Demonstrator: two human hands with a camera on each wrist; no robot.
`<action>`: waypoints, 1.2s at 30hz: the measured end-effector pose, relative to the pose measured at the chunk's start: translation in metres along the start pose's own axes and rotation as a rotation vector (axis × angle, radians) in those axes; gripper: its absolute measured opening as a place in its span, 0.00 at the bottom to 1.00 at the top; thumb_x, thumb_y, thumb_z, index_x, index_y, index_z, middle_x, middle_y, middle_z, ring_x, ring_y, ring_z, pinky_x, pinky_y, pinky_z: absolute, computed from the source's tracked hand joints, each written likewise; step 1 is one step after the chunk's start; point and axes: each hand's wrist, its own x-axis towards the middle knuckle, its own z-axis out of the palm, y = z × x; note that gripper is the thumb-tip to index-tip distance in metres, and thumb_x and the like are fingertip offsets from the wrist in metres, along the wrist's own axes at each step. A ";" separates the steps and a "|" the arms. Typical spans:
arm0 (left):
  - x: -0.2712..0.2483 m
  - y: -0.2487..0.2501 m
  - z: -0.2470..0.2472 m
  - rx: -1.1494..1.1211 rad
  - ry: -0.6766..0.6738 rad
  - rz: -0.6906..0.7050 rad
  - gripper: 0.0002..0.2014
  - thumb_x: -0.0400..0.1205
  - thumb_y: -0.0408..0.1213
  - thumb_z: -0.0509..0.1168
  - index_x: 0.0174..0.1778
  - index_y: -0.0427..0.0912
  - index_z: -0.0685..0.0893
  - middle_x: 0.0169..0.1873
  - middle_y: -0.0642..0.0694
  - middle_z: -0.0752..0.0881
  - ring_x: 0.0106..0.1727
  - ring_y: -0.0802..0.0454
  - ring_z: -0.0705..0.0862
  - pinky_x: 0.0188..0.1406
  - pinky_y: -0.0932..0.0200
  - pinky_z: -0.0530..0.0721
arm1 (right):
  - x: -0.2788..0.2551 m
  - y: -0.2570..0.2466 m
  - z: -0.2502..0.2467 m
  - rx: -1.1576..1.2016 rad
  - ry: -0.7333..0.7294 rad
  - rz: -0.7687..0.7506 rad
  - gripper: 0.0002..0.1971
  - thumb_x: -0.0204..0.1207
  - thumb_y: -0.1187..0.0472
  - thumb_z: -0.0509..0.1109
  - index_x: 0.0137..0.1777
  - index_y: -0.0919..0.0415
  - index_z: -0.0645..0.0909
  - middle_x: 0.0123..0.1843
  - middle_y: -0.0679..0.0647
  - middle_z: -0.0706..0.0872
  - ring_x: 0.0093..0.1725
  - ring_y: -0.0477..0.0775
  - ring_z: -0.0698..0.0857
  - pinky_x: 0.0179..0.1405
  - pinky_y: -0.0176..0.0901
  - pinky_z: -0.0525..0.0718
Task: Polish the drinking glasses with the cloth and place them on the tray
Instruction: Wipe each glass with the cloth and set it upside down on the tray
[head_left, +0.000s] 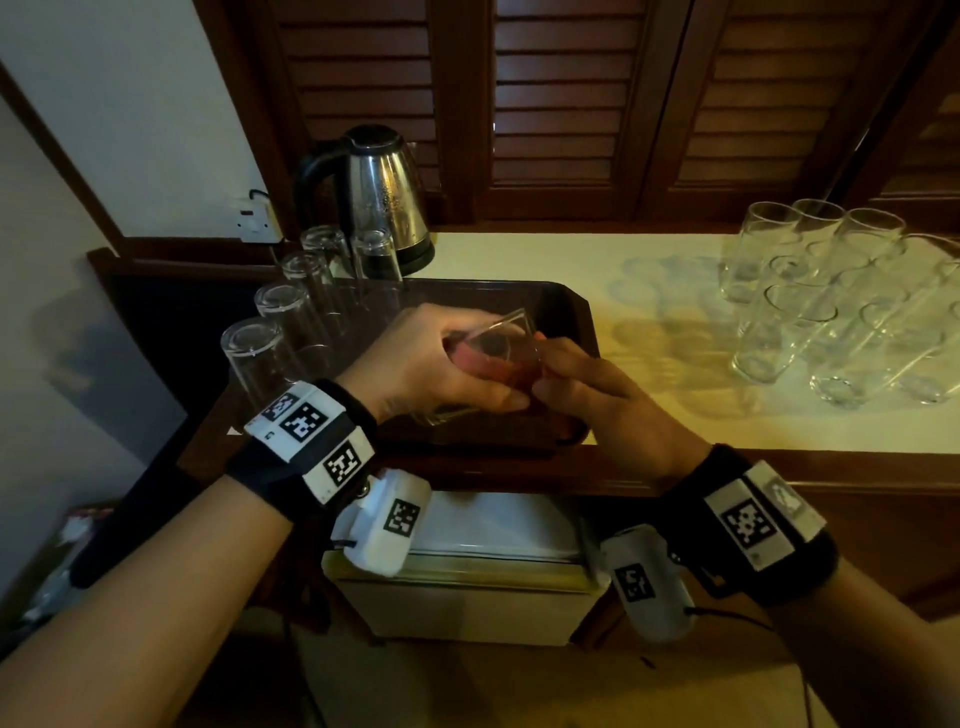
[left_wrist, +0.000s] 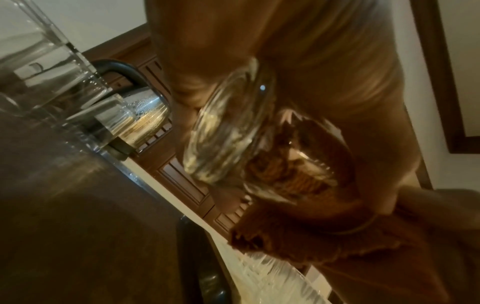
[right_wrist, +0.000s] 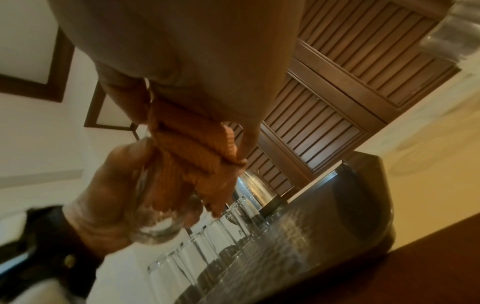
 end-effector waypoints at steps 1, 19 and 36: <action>0.000 -0.001 0.001 -0.016 -0.005 -0.003 0.23 0.62 0.60 0.77 0.53 0.65 0.86 0.47 0.60 0.90 0.51 0.62 0.88 0.54 0.56 0.82 | 0.000 -0.002 -0.002 0.033 -0.020 0.027 0.18 0.74 0.60 0.63 0.63 0.54 0.82 0.46 0.49 0.77 0.36 0.38 0.80 0.36 0.30 0.76; 0.000 -0.010 0.021 -0.480 0.036 -0.072 0.12 0.71 0.32 0.79 0.46 0.41 0.84 0.31 0.53 0.87 0.31 0.55 0.87 0.32 0.55 0.90 | 0.006 -0.001 -0.011 0.015 0.201 -0.350 0.16 0.84 0.66 0.59 0.62 0.72 0.84 0.65 0.67 0.83 0.67 0.56 0.84 0.66 0.44 0.82; 0.006 -0.015 0.020 -0.408 0.010 -0.118 0.29 0.60 0.51 0.80 0.54 0.40 0.87 0.42 0.47 0.91 0.42 0.51 0.90 0.44 0.54 0.88 | 0.018 0.013 -0.026 0.281 0.313 -0.046 0.21 0.63 0.69 0.78 0.56 0.61 0.78 0.52 0.58 0.85 0.52 0.60 0.86 0.44 0.50 0.91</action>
